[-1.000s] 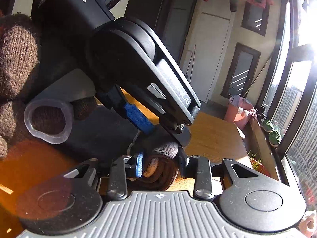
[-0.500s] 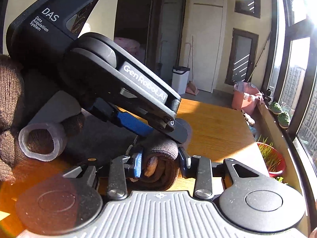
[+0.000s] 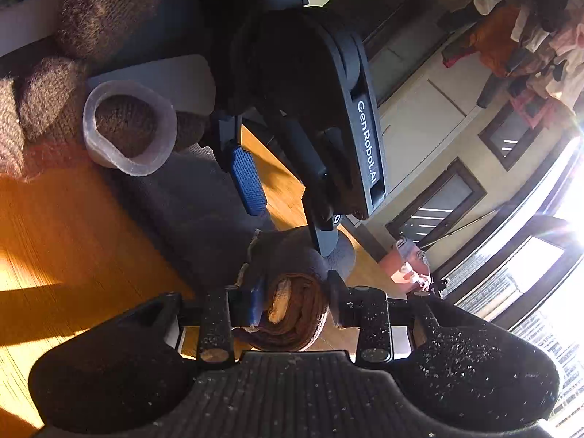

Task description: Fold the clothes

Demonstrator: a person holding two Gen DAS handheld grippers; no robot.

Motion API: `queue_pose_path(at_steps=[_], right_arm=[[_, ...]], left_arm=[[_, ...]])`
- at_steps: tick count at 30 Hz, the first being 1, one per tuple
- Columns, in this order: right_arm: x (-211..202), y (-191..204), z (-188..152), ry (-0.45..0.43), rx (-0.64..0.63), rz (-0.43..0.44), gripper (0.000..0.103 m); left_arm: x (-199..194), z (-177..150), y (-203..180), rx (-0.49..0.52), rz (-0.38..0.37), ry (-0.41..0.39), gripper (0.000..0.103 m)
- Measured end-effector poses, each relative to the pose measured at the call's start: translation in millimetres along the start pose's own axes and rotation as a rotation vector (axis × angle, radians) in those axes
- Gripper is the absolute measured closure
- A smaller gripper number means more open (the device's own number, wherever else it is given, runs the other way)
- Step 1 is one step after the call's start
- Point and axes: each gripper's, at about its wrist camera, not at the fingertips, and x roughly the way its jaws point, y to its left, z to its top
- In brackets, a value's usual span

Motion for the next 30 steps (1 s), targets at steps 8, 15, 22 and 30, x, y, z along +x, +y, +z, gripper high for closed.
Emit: queue_pose_path(at_steps=[8,15,22,30], right_arm=[[-20.0,-64.8,-15.7,-0.014,0.446,0.275,0.063],[27.0,-127.8,-60.8,0.054,0.972,0.328,0.049],[26.8,-114.4,-69.6,0.087,1.024,0.248,0.049],[2.1,-128.6,-74.3,0.035,1.072,0.278,0.033]], left_arm=[[-9.2,-6.4,13.8,0.041,0.077,-0.047,0.034],[-10.1,-18.6,24.3,0.037,0.151,-0.034,0.043],[-15.4,-22.1,21.4,0.061,0.150,-0.049,0.042],[-17.5,-26.1,25.1,0.052,0.128,-0.053,0.040]])
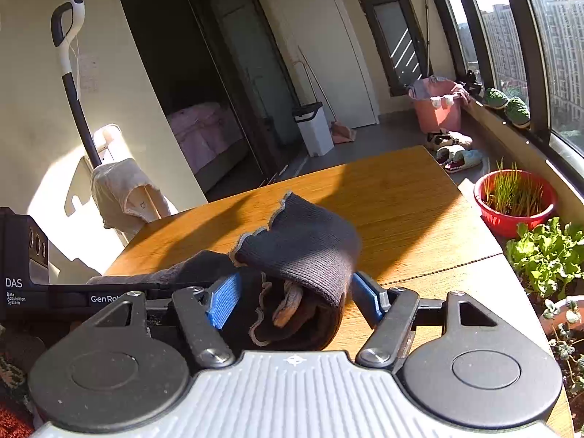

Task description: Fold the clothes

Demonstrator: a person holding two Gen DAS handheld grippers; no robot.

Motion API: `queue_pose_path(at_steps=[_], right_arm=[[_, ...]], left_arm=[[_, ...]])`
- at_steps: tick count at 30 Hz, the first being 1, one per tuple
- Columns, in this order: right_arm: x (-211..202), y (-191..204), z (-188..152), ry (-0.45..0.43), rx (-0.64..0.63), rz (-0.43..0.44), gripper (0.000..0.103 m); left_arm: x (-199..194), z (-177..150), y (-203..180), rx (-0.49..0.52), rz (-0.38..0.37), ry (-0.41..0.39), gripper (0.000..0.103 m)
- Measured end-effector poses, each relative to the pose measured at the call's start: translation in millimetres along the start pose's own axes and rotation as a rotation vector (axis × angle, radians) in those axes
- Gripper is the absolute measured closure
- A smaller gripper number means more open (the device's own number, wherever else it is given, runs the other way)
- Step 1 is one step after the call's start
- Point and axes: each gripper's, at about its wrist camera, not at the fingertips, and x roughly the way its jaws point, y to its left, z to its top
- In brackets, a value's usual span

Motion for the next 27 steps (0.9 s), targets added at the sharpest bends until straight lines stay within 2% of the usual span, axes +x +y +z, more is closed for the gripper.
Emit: queue_pose_path(at_steps=[4,6,7,8,10,12,15,18,20,24,26,27], right_arm=[[-4.9,-21.2,8.9,-0.062,0.206,0.070,0.029],[1.8,-32.0,11.4,-0.082,0.282,0.034,0.030],[6.5,-36.6,12.5,-0.086,0.300,0.007,0.043],[13.8,-36.8,13.2,-0.059,0.266,-0.030,0.072],[27.4,-29.4,9.9,0.011,0.162,-0.109,0.080],[26.2,-13.9,3.3,0.010,0.020,-0.139,0.081],[22.4,26.4,-15.9,-0.014,-0.306,-0.237,0.082],[20.1,60.7,-38.6,-0.056,-0.590,-0.305,0.082],[21.3,75.2,-49.8,-0.060,-0.706,-0.315,0.082],[29.1,85.7,-55.0,-0.023,-0.767,-0.291,0.082],[27.2,82.4,-49.7,-0.019,-0.723,-0.260,0.078],[22.9,76.8,-44.5,-0.016,-0.671,-0.232,0.077]], left_arm=[[1.0,-0.2,0.5,0.001,-0.009,0.000,0.036],[2.1,-0.6,0.6,0.010,-0.008,0.000,0.033],[2.6,-0.7,0.5,0.016,-0.007,0.000,0.033],[2.8,-1.0,0.2,0.020,-0.005,0.000,0.032],[2.9,-0.9,0.5,0.019,-0.006,0.001,0.032],[3.1,0.5,2.7,0.007,-0.011,0.005,0.032],[1.9,6.7,5.9,-0.038,-0.026,0.013,0.034],[0.5,18.3,0.9,-0.084,-0.121,0.010,0.037],[-0.2,24.9,-11.6,-0.060,-0.163,0.002,0.040],[5.7,33.0,-45.8,0.004,-0.236,0.004,0.043],[13.0,33.3,-57.5,0.022,-0.258,0.018,0.043],[18.5,32.1,-63.3,0.048,-0.234,0.026,0.043]])
